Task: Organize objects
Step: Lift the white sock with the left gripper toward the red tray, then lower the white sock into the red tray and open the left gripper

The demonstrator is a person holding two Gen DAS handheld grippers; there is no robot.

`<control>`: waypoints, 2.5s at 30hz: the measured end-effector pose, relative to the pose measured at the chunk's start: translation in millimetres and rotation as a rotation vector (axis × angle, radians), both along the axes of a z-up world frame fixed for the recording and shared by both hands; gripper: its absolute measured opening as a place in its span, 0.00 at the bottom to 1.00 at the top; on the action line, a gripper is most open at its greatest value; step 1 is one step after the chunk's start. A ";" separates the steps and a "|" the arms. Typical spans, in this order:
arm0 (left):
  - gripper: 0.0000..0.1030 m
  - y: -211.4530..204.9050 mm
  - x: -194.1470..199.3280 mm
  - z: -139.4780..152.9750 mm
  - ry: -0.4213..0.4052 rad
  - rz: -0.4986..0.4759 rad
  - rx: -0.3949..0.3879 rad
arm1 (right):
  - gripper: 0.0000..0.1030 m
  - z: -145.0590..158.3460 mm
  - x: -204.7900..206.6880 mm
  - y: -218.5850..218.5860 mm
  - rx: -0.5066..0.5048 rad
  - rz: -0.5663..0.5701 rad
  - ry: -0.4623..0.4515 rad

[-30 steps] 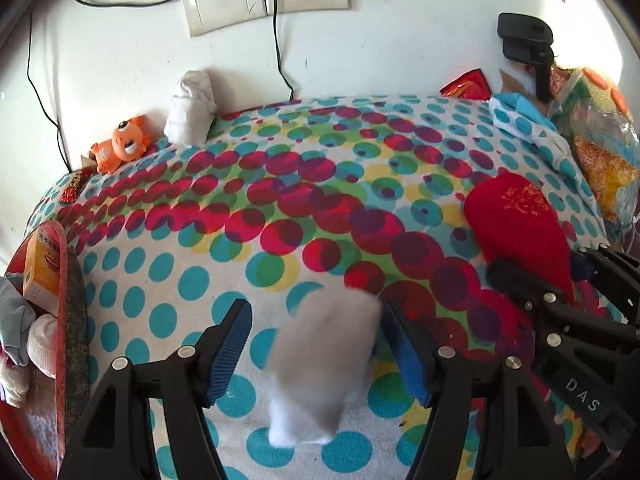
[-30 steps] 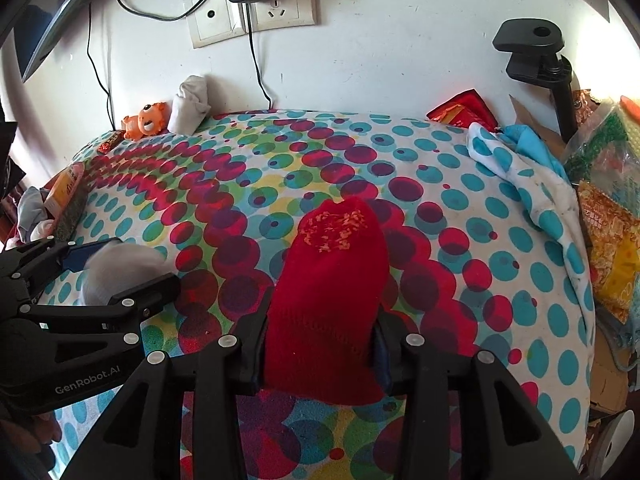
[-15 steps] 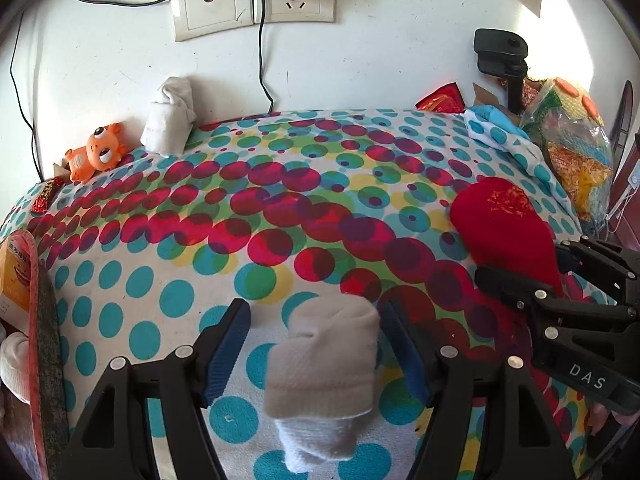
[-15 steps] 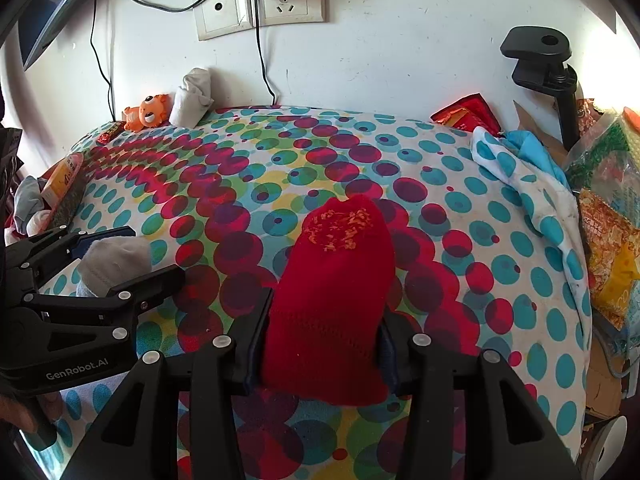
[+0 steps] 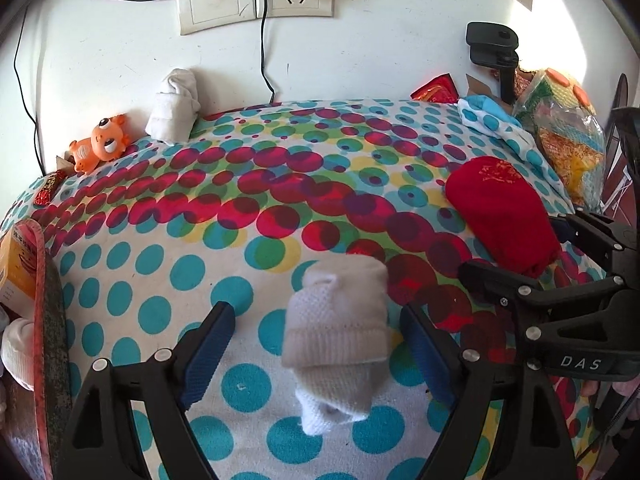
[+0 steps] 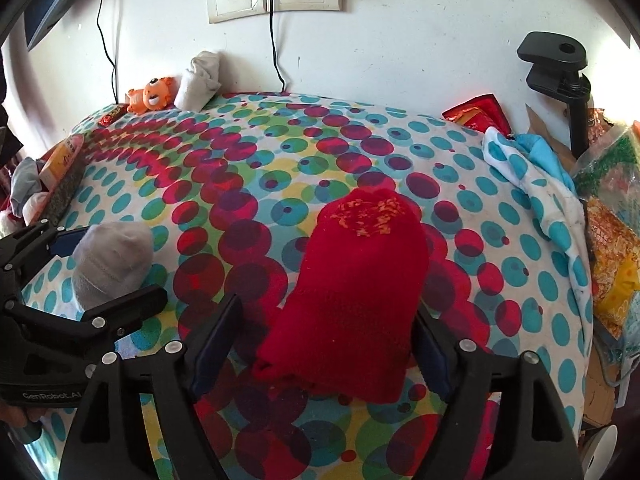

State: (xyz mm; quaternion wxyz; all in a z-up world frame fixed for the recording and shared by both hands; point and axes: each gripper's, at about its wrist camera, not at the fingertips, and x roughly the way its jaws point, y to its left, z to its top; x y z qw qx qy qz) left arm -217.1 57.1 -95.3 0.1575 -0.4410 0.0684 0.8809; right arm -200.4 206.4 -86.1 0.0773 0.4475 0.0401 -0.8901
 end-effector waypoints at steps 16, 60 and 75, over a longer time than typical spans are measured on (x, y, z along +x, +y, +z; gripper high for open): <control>0.29 -3.1 22.9 6.8 0.026 -0.004 0.021 | 0.53 5.3 3.0 11.6 -0.066 -0.025 0.022; 0.28 -110.2 62.7 44.1 0.081 0.092 -0.070 | 0.38 3.7 4.3 4.7 0.016 -0.046 0.033; 0.28 -189.8 69.3 59.6 0.101 0.236 -0.067 | 0.38 3.9 4.0 4.0 0.016 -0.047 0.033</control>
